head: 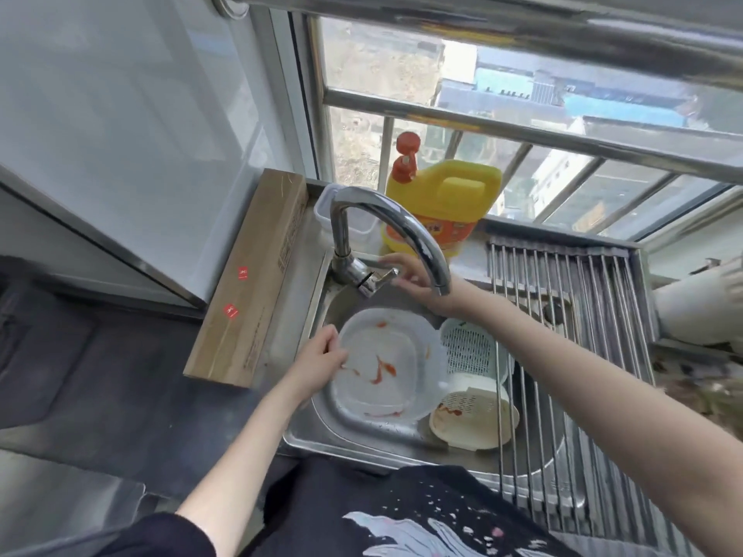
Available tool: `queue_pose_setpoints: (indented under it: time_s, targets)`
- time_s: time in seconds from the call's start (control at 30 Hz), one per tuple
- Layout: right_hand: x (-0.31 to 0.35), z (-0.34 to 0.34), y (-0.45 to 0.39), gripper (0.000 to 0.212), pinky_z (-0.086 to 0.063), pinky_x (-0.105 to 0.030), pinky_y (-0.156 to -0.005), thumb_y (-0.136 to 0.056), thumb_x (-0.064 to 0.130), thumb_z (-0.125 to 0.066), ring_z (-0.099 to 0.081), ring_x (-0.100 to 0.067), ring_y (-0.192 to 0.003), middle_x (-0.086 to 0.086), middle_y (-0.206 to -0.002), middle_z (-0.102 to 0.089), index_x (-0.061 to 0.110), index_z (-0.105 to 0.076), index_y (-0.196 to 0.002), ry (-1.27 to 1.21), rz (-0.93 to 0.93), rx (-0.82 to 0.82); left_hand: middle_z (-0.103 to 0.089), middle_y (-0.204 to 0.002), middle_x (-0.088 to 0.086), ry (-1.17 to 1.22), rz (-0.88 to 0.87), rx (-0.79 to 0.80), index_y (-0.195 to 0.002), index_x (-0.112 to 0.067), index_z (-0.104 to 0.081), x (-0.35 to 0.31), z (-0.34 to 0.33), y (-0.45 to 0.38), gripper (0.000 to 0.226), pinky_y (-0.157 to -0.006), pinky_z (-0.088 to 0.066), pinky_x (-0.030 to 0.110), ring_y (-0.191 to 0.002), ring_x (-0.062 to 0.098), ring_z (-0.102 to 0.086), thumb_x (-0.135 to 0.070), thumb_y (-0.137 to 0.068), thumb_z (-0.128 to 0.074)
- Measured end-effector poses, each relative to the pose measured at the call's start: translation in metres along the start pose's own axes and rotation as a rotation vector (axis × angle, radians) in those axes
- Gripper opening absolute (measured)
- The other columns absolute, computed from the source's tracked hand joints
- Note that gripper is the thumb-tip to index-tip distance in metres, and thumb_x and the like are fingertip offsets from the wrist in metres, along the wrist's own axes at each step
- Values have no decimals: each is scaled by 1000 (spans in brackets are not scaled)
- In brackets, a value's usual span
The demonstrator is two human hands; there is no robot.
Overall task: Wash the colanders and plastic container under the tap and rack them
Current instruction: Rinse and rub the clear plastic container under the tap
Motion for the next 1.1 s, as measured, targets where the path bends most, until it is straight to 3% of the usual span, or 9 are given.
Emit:
queue_pose_setpoints:
  time_s: [0.1, 0.17, 0.23, 0.33, 0.43, 0.53, 0.8, 1.1]
  targets:
    - [15, -22, -22, 34, -35, -14, -80, -101, 29, -43, -53, -5, -98, 2, -117, -59, 12, -54, -129, 35, 59, 58, -30, -62, 1, 158, 103, 10, -67, -18, -31, 23, -1, -1, 36, -47, -28, 20, -55, 13, -28, 9, -82, -49]
    - [15, -24, -37, 34, -29, -20, -66, -102, 23, -39, -58, -21, -93, -10, -104, -65, -2, -61, -109, 91, 26, 23, -32, -65, 4, 215, 132, 1, -66, -19, -32, 31, -1, -1, 35, -50, -26, 25, -57, 14, -30, 8, -81, -48]
    - [8, -22, -45, 36, -29, -23, -65, -101, 16, -38, -60, -29, -91, -18, -95, -67, -6, -65, -94, 106, -32, -19, -33, -65, 5, 246, 150, -14, -65, -21, -33, 36, 0, -1, 35, -51, -25, 28, -57, 14, -30, 7, -80, -49]
    - [-3, -24, -48, 36, -35, -22, -73, -101, 14, -36, -57, -20, -86, -11, -95, -67, -1, -67, -91, 119, -53, -24, -34, -61, 2, 261, 173, -15, -63, -23, -34, 39, -2, -2, 35, -53, -28, 29, -55, 14, -29, 3, -80, -52]
    - [-8, -27, -39, 34, -30, -11, -62, -101, 15, -36, -50, -11, -74, -1, -83, -60, 5, -65, -87, 89, -24, -40, -35, -61, 2, 263, 184, -3, -65, -22, -34, 39, -6, -3, 33, -53, -30, 30, -54, 14, -30, -1, -81, -53]
    - [-7, -30, -36, 30, -32, -4, -60, -100, 11, -39, -44, -6, -61, 6, -67, -52, 13, -55, -75, 93, 33, -49, -32, -59, -1, 246, 188, 19, -67, -19, -31, 32, -13, -3, 33, -48, -25, 25, -51, 12, -26, 1, -85, -50]
    - [-6, -29, -24, 31, -33, -4, -57, -100, 8, -39, -43, 4, -54, 7, -61, -45, 13, -48, -71, 35, 51, -90, -29, -62, -4, 150, 141, 79, -69, -19, -28, 12, -32, -3, 32, -43, -25, 16, -50, 8, -24, -1, -88, -47]
    - [-9, -36, -15, 31, -34, -7, -56, -103, 17, -34, -39, -10, -58, -5, -69, -47, 9, -48, -76, 15, -2, -2, -29, -64, -3, 95, 92, 74, -72, -18, -30, 3, -31, -3, 29, -42, -25, 15, -51, 9, -25, -1, -89, -46]
Point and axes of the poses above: each hand's wrist, its own y-axis away from the middle knuckle, its own z-axis out of the back of the hand, x = y × z, the point moved 10 cm from there along -y, towards the middle knuckle
